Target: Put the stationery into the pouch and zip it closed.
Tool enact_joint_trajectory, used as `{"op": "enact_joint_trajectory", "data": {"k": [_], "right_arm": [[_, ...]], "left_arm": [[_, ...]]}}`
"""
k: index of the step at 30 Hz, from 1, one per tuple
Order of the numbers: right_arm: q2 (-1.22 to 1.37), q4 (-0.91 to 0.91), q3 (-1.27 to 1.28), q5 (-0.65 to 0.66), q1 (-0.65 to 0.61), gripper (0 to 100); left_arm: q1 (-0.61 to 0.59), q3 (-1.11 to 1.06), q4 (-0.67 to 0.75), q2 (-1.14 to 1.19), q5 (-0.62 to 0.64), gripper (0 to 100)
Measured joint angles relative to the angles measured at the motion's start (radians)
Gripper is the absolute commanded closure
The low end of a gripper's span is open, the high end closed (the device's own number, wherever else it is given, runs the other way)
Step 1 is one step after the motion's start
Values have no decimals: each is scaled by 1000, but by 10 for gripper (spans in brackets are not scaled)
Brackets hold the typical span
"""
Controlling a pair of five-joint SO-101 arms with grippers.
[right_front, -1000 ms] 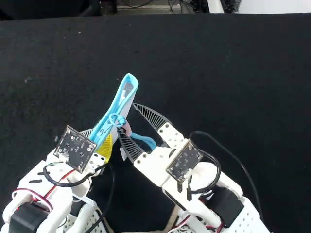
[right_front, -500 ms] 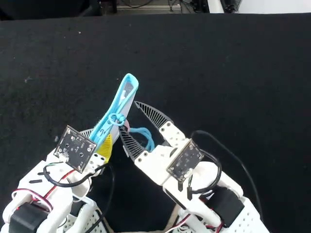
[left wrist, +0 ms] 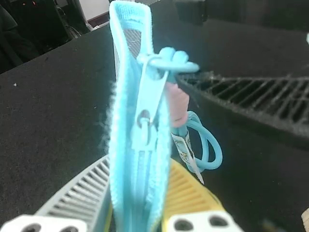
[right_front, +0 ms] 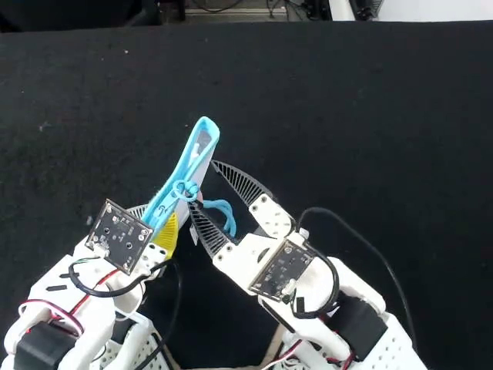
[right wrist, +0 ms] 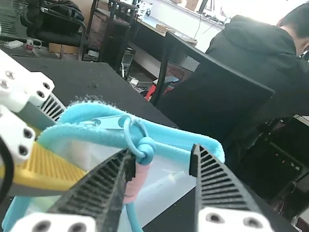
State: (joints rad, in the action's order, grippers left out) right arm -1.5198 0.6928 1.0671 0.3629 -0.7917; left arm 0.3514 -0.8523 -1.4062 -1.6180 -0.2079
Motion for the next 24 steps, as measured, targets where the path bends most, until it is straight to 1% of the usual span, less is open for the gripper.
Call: {"op": "enact_joint_trajectory", "data": {"k": [2,6,12,17,24], "right_arm": [[-2,0,-25,-26,0,812],[-2,0,-38,-38,0,812],[158,0,-81,-40,5,812],[187,5,-112,-38,5,812],[181,144,-173,-35,5,812]], "left_arm": [[0,0,0,0,0,970],[0,0,0,0,0,970],[0,0,0,0,0,970],[-3,0,0,0,0,970],[-2,0,0,0,0,970]]}}
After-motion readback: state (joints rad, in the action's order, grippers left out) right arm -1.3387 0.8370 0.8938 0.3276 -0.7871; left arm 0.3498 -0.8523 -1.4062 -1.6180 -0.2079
